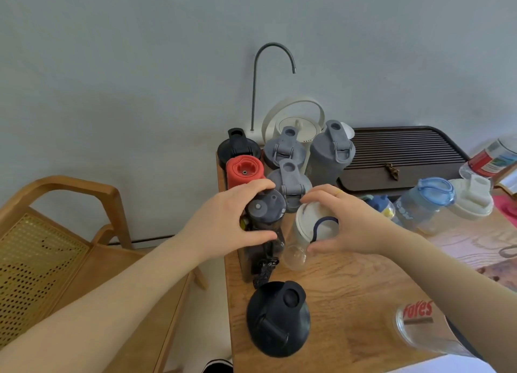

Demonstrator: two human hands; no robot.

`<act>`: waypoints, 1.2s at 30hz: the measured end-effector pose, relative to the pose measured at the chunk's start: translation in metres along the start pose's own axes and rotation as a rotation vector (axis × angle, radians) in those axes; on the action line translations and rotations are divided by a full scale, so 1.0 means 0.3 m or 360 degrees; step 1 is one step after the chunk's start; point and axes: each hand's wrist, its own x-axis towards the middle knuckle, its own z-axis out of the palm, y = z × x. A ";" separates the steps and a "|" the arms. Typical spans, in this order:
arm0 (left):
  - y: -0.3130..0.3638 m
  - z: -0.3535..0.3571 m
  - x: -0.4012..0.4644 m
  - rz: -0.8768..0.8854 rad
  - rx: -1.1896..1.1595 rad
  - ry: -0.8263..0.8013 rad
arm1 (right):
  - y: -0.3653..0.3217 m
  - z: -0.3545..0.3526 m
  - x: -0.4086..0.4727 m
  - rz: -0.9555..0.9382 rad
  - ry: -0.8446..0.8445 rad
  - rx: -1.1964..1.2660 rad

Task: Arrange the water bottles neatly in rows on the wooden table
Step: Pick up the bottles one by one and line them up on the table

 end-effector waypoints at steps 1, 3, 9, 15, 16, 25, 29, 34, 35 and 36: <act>-0.006 -0.006 0.004 0.0002 -0.0038 -0.0024 | -0.003 0.004 -0.003 -0.0018 0.0024 -0.0033; -0.017 -0.019 0.011 -0.0012 -0.0095 -0.0062 | -0.012 0.015 -0.009 -0.0056 0.0034 -0.0128; -0.022 -0.010 0.008 -0.0010 -0.0149 -0.0064 | -0.045 0.049 -0.004 -0.0119 0.0027 -0.0152; -0.019 0.008 -0.023 -0.0060 0.0013 -0.0062 | -0.039 0.041 -0.006 -0.0106 -0.0007 -0.0122; -0.013 0.012 -0.034 -0.0019 0.0136 0.0012 | -0.030 0.042 -0.009 -0.0102 -0.0003 -0.0125; 0.100 0.100 -0.165 0.0921 0.0729 0.0207 | -0.022 -0.005 -0.059 -0.0231 0.0299 -0.0071; 0.153 0.175 -0.245 -0.0037 0.0722 -0.0196 | -0.015 -0.022 -0.097 -0.0339 0.0487 -0.0116; 0.207 0.290 -0.312 -0.0609 0.0618 -0.0476 | 0.019 -0.014 -0.157 -0.0342 0.0462 -0.0111; 0.217 0.314 -0.315 -0.0650 0.0602 -0.0436 | 0.031 -0.010 -0.178 -0.0347 0.0440 -0.0126; 0.224 0.341 -0.315 -0.0703 0.0587 -0.0390 | 0.045 -0.006 -0.206 -0.0351 0.0423 -0.0143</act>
